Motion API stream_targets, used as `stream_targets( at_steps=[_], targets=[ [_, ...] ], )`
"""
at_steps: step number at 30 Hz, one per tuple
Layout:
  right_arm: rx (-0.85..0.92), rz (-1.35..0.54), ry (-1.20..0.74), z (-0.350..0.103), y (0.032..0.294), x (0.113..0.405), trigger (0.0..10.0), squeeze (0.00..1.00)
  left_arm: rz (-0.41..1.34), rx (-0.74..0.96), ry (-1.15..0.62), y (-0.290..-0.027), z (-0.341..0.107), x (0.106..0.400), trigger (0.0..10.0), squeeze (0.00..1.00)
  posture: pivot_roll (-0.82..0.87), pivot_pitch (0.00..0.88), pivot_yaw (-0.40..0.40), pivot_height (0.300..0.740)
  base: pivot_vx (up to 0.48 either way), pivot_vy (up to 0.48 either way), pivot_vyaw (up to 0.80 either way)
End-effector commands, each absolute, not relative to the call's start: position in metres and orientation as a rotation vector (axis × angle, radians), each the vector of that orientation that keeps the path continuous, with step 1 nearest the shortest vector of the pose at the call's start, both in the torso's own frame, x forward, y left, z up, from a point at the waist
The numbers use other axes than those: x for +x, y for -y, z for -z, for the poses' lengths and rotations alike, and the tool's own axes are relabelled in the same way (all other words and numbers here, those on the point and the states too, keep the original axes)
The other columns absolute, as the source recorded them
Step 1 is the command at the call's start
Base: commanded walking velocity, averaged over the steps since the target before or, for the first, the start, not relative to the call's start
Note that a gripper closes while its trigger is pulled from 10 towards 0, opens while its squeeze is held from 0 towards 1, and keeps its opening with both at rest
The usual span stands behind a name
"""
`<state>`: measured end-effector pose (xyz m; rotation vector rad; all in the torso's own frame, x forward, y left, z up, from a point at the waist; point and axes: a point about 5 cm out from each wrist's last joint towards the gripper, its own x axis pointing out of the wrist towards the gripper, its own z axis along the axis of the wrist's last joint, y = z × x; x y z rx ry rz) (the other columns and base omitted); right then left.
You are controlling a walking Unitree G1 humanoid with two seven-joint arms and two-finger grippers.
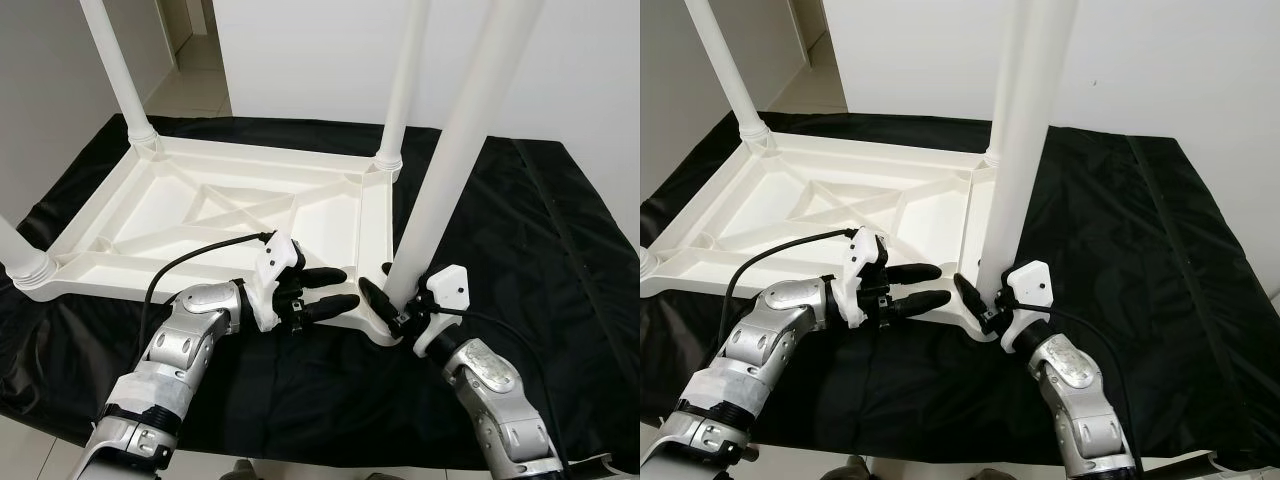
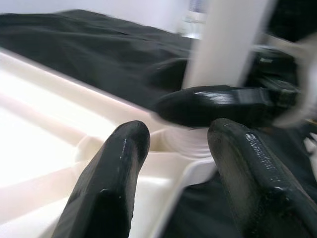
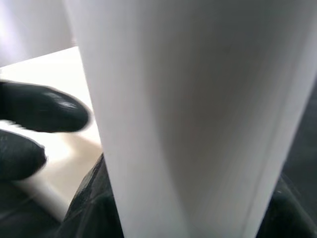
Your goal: Building children table
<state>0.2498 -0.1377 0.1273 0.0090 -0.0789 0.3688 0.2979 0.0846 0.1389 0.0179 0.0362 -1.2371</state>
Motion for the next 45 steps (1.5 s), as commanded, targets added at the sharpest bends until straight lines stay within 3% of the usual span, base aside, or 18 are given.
stream_targets(
  at_steps=[1,6,11,14,22,23,30,31,45],
  targets=[
    [0.025,-0.236,0.037,-0.121,0.151,0.251,10.0,0.00,1.188,0.034,-0.042,-0.088,-0.138,0.302,10.0,0.00,-0.06,0.000,0.024,0.740,0.000,0.000,0.00],
    [0.031,-0.133,0.042,-0.121,0.150,0.249,10.0,0.00,1.180,0.035,-0.041,-0.089,-0.137,0.303,10.0,0.00,-0.06,0.000,0.025,0.740,0.000,0.000,0.00],
    [0.054,0.119,0.050,-0.120,0.136,0.242,10.0,0.00,1.185,0.068,-0.039,-0.093,-0.132,0.298,10.0,0.00,-0.05,0.000,0.012,0.740,0.000,0.000,0.00],
    [0.050,0.122,0.061,-0.121,0.124,0.242,10.0,0.00,1.162,0.076,-0.017,-0.095,-0.132,0.299,10.0,0.00,-0.05,0.000,0.012,0.740,0.000,0.000,0.00],
    [0.046,0.119,0.067,-0.122,0.128,0.242,10.0,0.00,1.163,0.087,-0.017,-0.095,-0.130,0.299,10.0,0.00,-0.05,0.000,0.012,0.740,0.000,0.000,0.00],
    [0.058,0.089,0.077,-0.122,0.126,0.242,10.0,1.00,1.163,0.090,-0.017,-0.095,-0.130,0.299,10.0,0.00,-0.04,0.000,0.010,0.740,0.000,0.000,0.00],
    [0.012,0.022,0.112,-0.123,0.133,0.237,10.0,1.00,1.171,0.107,-0.021,-0.093,-0.127,0.298,10.0,0.00,-0.04,0.000,0.009,0.740,0.000,0.000,0.00],
    [0.007,-0.006,0.116,-0.123,0.137,0.236,10.0,0.00,1.171,0.102,-0.029,-0.092,-0.127,0.298,10.0,0.00,-0.04,0.000,0.010,0.740,0.000,0.000,0.00],
    [-0.128,-0.384,0.117,-0.124,0.164,0.242,10.0,0.00,1.166,0.141,-0.017,-0.077,-0.119,0.289,10.0,0.00,-0.04,0.000,0.017,0.740,0.000,0.000,0.00]
  ],
)
